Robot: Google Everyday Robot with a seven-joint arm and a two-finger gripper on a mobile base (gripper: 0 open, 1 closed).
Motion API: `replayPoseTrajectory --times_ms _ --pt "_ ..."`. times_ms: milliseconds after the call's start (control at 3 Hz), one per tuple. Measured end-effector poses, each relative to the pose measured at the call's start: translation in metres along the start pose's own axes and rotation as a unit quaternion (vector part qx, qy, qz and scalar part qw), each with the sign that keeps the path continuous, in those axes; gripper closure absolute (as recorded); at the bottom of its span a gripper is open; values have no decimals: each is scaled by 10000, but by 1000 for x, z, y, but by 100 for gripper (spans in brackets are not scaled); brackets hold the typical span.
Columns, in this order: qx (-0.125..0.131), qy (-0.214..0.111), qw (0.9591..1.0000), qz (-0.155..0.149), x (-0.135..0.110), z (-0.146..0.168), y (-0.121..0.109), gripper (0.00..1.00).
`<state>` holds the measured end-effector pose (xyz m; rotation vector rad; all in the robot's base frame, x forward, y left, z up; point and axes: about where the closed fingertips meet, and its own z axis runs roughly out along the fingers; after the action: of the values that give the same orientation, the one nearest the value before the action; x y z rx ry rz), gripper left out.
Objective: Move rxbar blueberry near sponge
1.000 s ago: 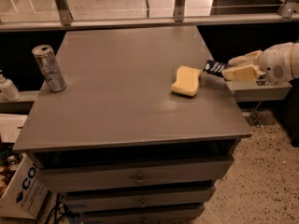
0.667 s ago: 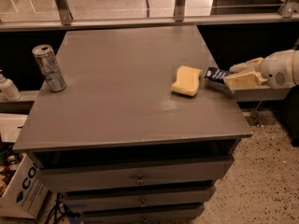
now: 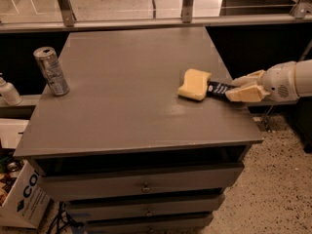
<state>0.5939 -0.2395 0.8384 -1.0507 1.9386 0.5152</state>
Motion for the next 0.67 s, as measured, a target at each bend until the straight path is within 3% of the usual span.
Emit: replayPoseTrajectory --times_ms 333,667 --pt "-203 -22 9998 5 -6 19 21 100" --pt "-354 -15 9994 9 -12 37 39 89"
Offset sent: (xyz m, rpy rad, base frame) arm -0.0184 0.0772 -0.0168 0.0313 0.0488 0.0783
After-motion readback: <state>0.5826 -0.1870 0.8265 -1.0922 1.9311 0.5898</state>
